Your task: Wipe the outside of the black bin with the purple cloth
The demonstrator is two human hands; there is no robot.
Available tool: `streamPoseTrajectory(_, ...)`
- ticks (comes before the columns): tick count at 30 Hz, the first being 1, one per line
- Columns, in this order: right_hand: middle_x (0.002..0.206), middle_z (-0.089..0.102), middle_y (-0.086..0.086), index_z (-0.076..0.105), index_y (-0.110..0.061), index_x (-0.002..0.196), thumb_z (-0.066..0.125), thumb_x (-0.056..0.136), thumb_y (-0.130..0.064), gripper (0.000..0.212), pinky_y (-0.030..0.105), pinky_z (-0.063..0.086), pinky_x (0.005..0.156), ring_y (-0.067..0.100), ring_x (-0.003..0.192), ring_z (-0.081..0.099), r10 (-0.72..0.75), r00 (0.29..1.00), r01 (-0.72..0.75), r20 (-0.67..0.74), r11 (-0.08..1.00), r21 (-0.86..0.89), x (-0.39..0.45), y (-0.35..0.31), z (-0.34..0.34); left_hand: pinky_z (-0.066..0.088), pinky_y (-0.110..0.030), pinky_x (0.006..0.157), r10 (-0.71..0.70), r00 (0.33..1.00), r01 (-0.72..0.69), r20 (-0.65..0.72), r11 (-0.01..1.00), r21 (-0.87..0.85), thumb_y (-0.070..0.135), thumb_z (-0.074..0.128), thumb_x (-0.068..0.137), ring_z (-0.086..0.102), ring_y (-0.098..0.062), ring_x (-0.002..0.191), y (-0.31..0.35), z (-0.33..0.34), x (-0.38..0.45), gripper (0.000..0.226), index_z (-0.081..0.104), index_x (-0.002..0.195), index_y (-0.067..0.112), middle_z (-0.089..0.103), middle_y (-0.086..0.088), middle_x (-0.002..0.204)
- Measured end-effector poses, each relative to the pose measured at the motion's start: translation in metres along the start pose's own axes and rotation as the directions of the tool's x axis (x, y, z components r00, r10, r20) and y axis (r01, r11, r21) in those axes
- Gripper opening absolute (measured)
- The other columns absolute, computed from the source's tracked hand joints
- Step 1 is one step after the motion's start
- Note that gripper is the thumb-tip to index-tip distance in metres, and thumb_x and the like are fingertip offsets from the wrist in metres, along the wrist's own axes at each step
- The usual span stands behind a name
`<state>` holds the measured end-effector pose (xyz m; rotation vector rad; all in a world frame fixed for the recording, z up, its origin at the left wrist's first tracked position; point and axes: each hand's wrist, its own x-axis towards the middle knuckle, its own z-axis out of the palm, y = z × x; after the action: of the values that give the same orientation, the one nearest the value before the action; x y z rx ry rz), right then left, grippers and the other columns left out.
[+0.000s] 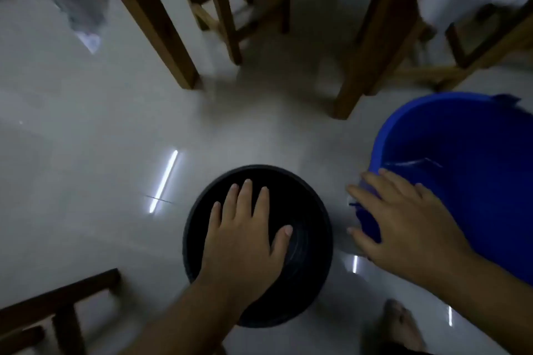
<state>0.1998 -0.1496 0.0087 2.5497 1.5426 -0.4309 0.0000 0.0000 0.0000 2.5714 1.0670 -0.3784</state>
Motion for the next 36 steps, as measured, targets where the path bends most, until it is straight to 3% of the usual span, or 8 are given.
streamPoseTrajectory(2,0.158,0.036,-0.002,0.046,-0.035,0.144,0.032,0.078,-0.072,0.077,0.059,0.046,0.099,0.026,0.146,0.030,0.009,0.998,-0.006,0.063,0.999,-0.046,0.006,0.006,0.019,0.018,-0.050,0.119,0.028,0.999,-0.028,-0.020,1.000,-0.001,0.064,0.024,0.090,0.009,-0.028,0.150,0.000,0.021,0.002,0.075,0.019,0.153,0.024,0.016,-0.006,0.162)
streamPoseTrajectory(5,0.166,0.004,-0.005,0.029,-0.040,0.149,0.039,0.080,-0.073,0.078,0.050,0.050,0.097,0.026,0.150,0.013,0.012,0.998,-0.004,0.064,0.992,-0.129,0.001,0.022,0.046,0.014,-0.048,0.120,0.072,0.997,-0.073,-0.025,0.997,-0.014,0.066,0.020,0.090,0.000,-0.023,0.150,0.005,0.046,-0.002,0.075,0.010,0.153,0.028,0.007,-0.001,0.164)
streamPoseTrajectory(9,0.163,-0.022,-0.005,0.008,-0.043,0.153,0.062,0.083,-0.059,0.089,0.033,0.056,0.071,0.027,0.146,0.017,0.002,1.000,-0.005,-0.029,0.995,-0.103,-0.018,0.026,0.067,0.011,-0.047,0.120,0.045,0.999,-0.045,-0.004,0.999,-0.005,0.071,0.017,0.089,-0.003,-0.023,0.150,0.008,0.061,-0.023,0.078,0.001,0.153,0.029,0.002,-0.001,0.164)
streamPoseTrajectory(14,0.163,-0.003,0.002,-0.005,-0.039,0.153,0.074,0.083,-0.044,0.106,0.041,0.053,0.069,0.034,0.126,0.046,0.113,0.990,-0.117,-0.088,0.992,-0.043,-0.027,0.022,0.068,0.017,-0.053,0.118,0.045,0.998,-0.045,-0.044,0.999,0.007,0.072,0.022,0.089,0.014,-0.029,0.148,0.010,0.054,-0.032,0.081,0.016,0.153,0.023,0.020,-0.007,0.161)
streamPoseTrajectory(17,0.150,0.021,0.010,0.003,-0.035,0.152,0.076,0.082,-0.030,0.101,0.042,0.053,0.070,0.034,0.112,0.053,0.105,0.990,-0.114,-0.096,0.989,-0.094,-0.035,0.024,0.073,0.021,-0.053,0.116,0.049,0.998,-0.049,-0.027,0.999,0.010,0.073,0.024,0.088,0.021,-0.030,0.145,0.011,0.064,-0.047,0.082,0.018,0.152,0.022,0.025,-0.008,0.159)
streamPoseTrajectory(21,0.137,0.031,0.009,0.025,-0.033,0.142,0.075,0.080,-0.013,0.082,0.042,0.052,0.072,0.033,0.106,0.054,0.073,0.995,-0.078,-0.061,0.992,-0.097,-0.046,0.023,0.065,0.018,-0.055,0.117,0.071,0.995,-0.076,0.062,0.994,0.077,0.071,0.025,0.088,0.020,-0.030,0.145,0.017,0.090,-0.062,0.082,0.015,0.153,0.021,0.023,-0.008,0.159)
streamPoseTrajectory(32,0.137,0.026,0.007,0.035,-0.033,0.136,0.081,0.078,-0.019,0.075,0.039,0.050,0.081,0.031,0.120,0.039,0.053,0.996,-0.039,0.067,0.981,-0.191,-0.071,0.015,0.043,0.011,-0.060,0.117,0.131,0.991,-0.126,-0.014,0.972,0.198,0.070,0.023,0.089,0.018,-0.029,0.146,0.010,0.121,-0.088,0.082,0.006,0.154,0.023,0.020,-0.004,0.161)
streamPoseTrajectory(36,0.129,0.032,0.003,0.040,-0.033,0.130,0.074,0.085,-0.019,0.058,0.036,0.047,0.078,0.022,0.103,0.037,0.019,0.998,-0.009,0.052,0.984,-0.179,-0.077,0.011,0.026,0.010,-0.063,0.115,0.127,0.992,-0.121,-0.019,0.972,0.202,0.069,0.025,0.089,0.015,-0.029,0.147,0.004,0.130,-0.091,0.082,0.002,0.153,0.024,0.016,-0.005,0.162)
